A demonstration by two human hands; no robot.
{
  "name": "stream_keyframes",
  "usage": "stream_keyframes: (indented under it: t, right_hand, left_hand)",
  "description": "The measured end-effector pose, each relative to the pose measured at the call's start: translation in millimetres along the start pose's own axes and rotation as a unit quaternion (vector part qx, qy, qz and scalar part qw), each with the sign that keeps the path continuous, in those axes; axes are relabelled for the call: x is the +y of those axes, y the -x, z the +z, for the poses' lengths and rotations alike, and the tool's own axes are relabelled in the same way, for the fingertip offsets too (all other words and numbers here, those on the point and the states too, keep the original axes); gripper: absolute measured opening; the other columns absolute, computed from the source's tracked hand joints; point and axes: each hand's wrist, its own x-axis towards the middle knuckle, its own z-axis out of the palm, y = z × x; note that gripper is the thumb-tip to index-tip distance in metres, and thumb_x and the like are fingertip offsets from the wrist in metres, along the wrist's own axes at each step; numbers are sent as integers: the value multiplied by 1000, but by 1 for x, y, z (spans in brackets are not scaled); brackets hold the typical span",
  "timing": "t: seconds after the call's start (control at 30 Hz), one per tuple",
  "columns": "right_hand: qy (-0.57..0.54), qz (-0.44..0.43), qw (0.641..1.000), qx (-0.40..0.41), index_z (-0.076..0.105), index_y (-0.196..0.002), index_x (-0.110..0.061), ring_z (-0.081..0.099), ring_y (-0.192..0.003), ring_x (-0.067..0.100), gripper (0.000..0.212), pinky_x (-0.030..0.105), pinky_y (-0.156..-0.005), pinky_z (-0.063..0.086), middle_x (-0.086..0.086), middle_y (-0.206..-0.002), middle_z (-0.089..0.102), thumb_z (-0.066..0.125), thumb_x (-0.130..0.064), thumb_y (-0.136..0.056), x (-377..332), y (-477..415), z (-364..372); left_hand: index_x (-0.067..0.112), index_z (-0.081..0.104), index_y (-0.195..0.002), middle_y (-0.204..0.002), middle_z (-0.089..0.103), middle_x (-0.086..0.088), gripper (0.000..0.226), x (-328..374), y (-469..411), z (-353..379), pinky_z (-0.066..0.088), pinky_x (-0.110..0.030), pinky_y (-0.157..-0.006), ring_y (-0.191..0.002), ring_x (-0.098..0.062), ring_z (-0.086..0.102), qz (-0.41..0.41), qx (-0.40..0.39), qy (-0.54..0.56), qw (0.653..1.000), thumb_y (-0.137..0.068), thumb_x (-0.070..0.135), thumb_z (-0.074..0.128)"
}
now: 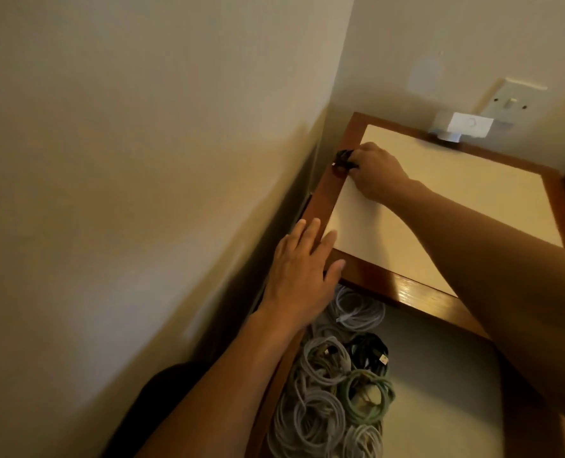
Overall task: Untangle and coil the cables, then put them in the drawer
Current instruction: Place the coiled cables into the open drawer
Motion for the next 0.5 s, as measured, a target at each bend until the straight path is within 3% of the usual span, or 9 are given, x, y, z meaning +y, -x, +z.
stream_keyframes:
  t: [0.17,0.3,0.4,0.5]
  right_hand:
    - [-81,26,995,45,69,-126,-10,59,-111,30,27,32,-84,40,11,-126,60,56,-20,-105,-2,55,-19]
    - [-166,20,983,77,73,-117,-17,62,-98,18,22,34,-83,51,1,-114,66,61,-27,-102,-23,177,-57]
    - [-218,12,975,25,72,-103,-26,60,-84,6,12,29,-74,53,-10,-97,64,61,-31,-98,-49,271,-65]
    - [-128,-15,991,-39,71,-111,-32,57,-90,8,19,31,-78,54,-11,-102,60,57,-36,-99,-71,312,-23]
  left_hand:
    - [28,25,-161,-172,10,-3,61,2,2,1,7,-45,-126,-158,-22,-2,-3,-5,0,1000,-107,54,30]
    - [28,31,-159,-171,15,-5,59,1,3,-2,12,-47,-126,-158,-24,3,3,-4,7,1000,-106,53,35]
    - [28,33,-159,-170,17,-5,59,0,3,-4,14,-46,-125,-158,-24,6,8,-7,6,1000,-106,52,35]
    - [26,37,-157,-169,22,-6,55,2,10,-9,18,-48,-126,-157,-25,10,10,-9,10,1000,-107,48,39]
